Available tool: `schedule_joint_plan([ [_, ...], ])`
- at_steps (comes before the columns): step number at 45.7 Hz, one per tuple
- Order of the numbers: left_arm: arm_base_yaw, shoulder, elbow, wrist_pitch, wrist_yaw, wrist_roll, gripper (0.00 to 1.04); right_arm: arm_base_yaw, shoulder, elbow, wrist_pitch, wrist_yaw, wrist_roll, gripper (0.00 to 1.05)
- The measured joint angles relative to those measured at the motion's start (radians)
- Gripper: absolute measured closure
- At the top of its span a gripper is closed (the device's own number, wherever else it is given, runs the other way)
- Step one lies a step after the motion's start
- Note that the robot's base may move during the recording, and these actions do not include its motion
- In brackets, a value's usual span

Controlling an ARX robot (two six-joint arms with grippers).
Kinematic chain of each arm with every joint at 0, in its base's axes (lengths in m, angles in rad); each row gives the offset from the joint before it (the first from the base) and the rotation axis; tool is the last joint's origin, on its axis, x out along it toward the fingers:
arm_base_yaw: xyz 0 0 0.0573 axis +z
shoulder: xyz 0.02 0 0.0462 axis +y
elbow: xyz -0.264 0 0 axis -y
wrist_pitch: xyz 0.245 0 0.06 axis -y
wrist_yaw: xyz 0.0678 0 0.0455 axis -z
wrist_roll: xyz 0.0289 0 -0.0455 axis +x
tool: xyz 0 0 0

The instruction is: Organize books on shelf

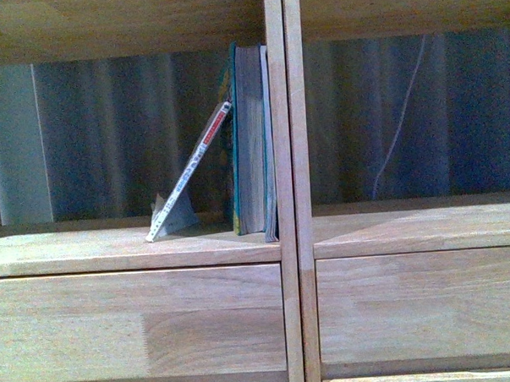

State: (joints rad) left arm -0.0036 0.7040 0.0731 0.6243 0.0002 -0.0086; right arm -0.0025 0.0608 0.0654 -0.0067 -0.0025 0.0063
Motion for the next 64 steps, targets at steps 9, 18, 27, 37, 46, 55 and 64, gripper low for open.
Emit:
schedule_joint_plan([
  [9,0.000,-0.073,-0.036,-0.023,0.000,0.000,1.02,0.000,-0.013,-0.016,0.000,-0.001,0.000,1.02],
  [18,0.000,-0.200,-0.060,-0.124,0.000,0.000,1.02,0.000,-0.053,-0.050,0.005,0.000,0.000,1.02],
  [27,0.000,-0.327,-0.060,-0.248,0.000,0.000,1.02,0.000,-0.054,-0.050,0.005,-0.001,0.000,1.02],
  [37,0.000,-0.407,-0.060,-0.327,0.000,0.000,1.02,0.000,-0.054,-0.050,0.005,-0.001,0.000,1.02],
  [46,0.000,-0.477,-0.060,-0.396,0.000,0.000,1.02,0.000,-0.055,-0.050,0.005,-0.001,0.000,1.02],
  [55,0.000,-0.525,-0.060,-0.445,0.000,0.000,1.02,0.000,-0.055,-0.050,0.005,-0.001,0.000,1.02],
  [64,0.000,-0.693,-0.060,-0.619,0.000,0.001,1.02,0.000,-0.055,-0.050,0.005,-0.001,0.000,1.02],
])
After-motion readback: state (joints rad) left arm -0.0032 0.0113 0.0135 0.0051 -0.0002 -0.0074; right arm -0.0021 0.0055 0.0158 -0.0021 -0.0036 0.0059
